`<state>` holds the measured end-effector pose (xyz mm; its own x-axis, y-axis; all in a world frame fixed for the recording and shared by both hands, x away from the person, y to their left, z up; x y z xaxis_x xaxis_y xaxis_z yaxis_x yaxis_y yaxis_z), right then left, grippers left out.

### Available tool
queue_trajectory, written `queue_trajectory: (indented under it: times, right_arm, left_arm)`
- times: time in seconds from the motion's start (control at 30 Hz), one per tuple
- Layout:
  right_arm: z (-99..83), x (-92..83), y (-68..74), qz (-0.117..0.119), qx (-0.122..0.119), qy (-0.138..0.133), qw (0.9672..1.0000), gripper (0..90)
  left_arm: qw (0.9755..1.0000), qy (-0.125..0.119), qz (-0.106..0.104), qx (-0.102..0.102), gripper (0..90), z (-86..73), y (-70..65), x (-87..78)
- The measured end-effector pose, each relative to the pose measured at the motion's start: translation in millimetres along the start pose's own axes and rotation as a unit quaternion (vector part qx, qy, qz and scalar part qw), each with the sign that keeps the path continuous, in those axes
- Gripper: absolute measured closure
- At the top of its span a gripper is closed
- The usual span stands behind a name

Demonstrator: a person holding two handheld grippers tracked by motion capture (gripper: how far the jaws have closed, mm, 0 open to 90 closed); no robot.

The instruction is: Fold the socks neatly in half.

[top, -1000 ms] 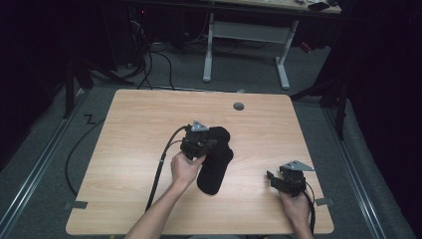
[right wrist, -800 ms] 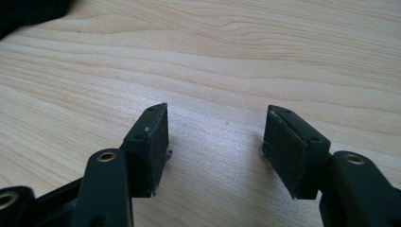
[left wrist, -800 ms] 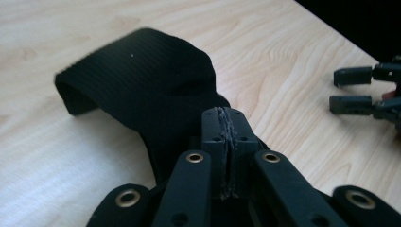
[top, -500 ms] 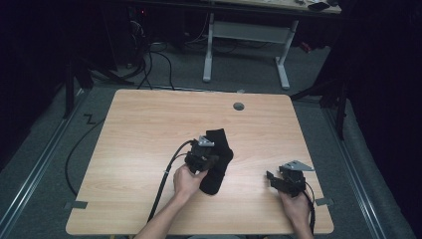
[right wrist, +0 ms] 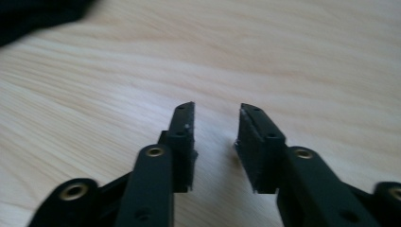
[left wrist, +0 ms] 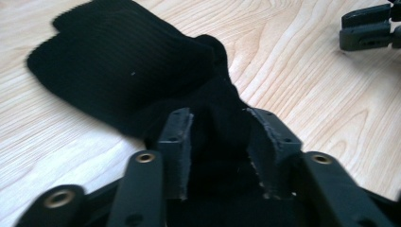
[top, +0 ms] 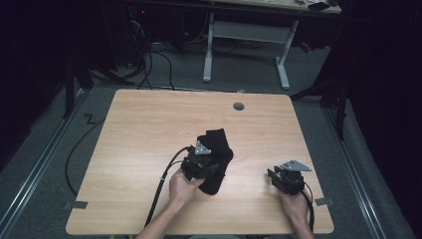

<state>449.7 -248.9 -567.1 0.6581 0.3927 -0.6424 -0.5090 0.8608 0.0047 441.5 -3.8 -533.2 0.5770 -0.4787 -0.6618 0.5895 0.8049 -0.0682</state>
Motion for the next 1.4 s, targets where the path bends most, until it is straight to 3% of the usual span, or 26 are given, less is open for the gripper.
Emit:
queue_trajectory:
  times: [0.17,0.33,0.53,0.6,0.73,0.8,0.97,1.07,1.4]
  right_arm:
    - [28.4,2.3,27.1,0.046,-0.030,-0.021,0.9983,72.9]
    - [54.6,15.8,57.9,0.082,-0.056,-0.021,0.9948,70.4]
    - [81.3,35.9,86.7,0.109,-0.070,-0.018,0.9914,62.2]
    - [87.9,46.4,93.2,0.122,-0.056,-0.010,0.9909,58.3]
    - [94.8,64.2,101.9,0.134,-0.041,0.002,0.9901,56.5]
    - [96.3,70.7,105.4,0.134,-0.045,0.009,0.9899,57.8]
    - [97.1,82.3,109.0,0.141,-0.052,0.023,0.9884,78.5]
    - [99.3,81.0,107.4,0.140,-0.059,0.019,0.9883,87.9]
    - [112.3,71.2,97.8,0.125,-0.054,-0.004,0.9907,89.2]
  left_arm:
    - [0.9997,0.005,0.015,0.016,53.3,-16.5,2.1,-6.3]
    - [0.9998,0.006,0.015,0.010,53.5,-23.0,3.3,-4.5]
    - [0.9998,0.001,0.016,0.011,53.4,-22.0,3.0,0.1]
    - [0.9997,0.000,0.015,0.017,53.5,-22.0,1.7,1.8]
    - [0.9995,0.001,0.015,0.027,53.8,-22.9,-2.2,2.5]
    - [0.9993,-0.002,0.014,0.033,53.9,-23.2,-4.7,0.2]
    - [0.9989,-0.007,0.011,0.046,53.9,-24.8,-9.8,-7.0]
    - [0.9989,-0.005,0.009,0.046,53.8,-25.6,-8.8,-4.3]
    - [0.9990,-0.002,0.009,0.044,54.6,-22.1,-8.1,6.6]
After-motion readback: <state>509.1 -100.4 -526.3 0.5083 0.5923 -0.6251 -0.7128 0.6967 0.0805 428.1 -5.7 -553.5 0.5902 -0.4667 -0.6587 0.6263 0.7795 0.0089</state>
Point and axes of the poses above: each handheld gripper's, and its own axes: x roughly forward along the jaws, z roughly out of its top, y roughly to its left, the point moved 10 cm from there along x, roughly forward along the jaws, and after that the axes turned 6 degrees about z, right-handed, at the moved point
